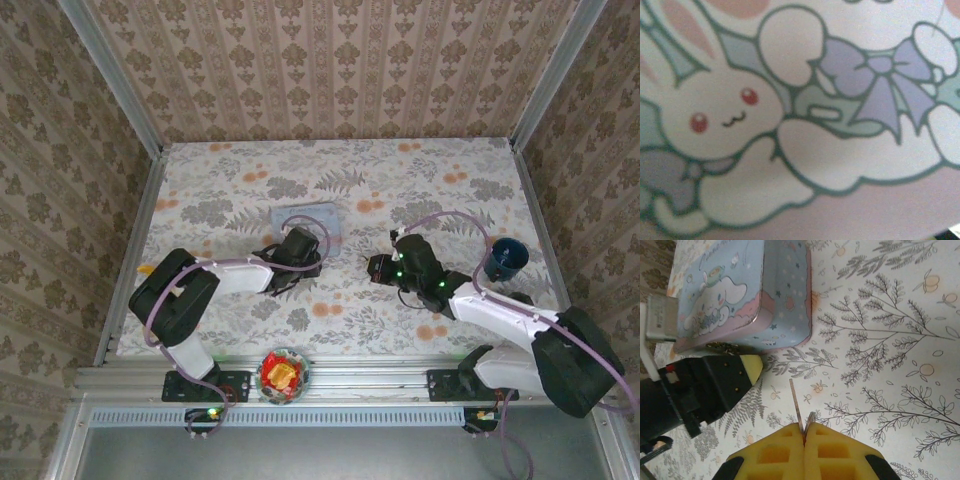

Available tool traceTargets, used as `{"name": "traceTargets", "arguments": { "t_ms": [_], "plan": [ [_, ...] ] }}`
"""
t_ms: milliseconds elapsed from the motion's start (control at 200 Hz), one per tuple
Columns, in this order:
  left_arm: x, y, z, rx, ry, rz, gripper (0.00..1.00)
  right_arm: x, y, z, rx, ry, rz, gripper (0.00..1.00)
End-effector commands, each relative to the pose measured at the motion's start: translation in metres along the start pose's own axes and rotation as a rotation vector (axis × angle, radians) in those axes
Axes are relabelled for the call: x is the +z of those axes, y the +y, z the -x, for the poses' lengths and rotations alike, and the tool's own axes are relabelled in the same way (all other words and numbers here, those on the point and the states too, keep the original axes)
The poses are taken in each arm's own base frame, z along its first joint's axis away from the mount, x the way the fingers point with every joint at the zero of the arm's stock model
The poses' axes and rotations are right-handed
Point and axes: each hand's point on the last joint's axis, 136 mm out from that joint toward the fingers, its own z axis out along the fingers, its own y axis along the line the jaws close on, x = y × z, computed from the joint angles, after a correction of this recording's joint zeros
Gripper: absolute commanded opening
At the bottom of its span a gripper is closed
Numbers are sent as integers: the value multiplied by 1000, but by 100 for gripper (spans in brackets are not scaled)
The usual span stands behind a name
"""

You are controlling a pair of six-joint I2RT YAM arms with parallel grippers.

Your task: Unlock a padlock with a key

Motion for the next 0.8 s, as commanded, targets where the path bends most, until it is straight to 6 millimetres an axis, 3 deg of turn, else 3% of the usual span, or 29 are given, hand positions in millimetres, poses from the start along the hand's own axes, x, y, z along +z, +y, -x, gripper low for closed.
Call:
{"name": "traceTargets", "arguments": {
  "t_ms": [0,260,575,795],
  "plan": [
    [-7,-41,9,-126,2,-199,13,7,4,0,-18,-10,50,0],
    [1,-56,8,-285,59,-292,8,24,6,-2,-49,-37,90,0],
    [9,-54,6,-535,145,-369,9,41,15,-2,-102,-97,124,0],
    [11,-56,6,-609,160,-403,9,49,15,-9,-99,-91,136,0]
  ]
}}
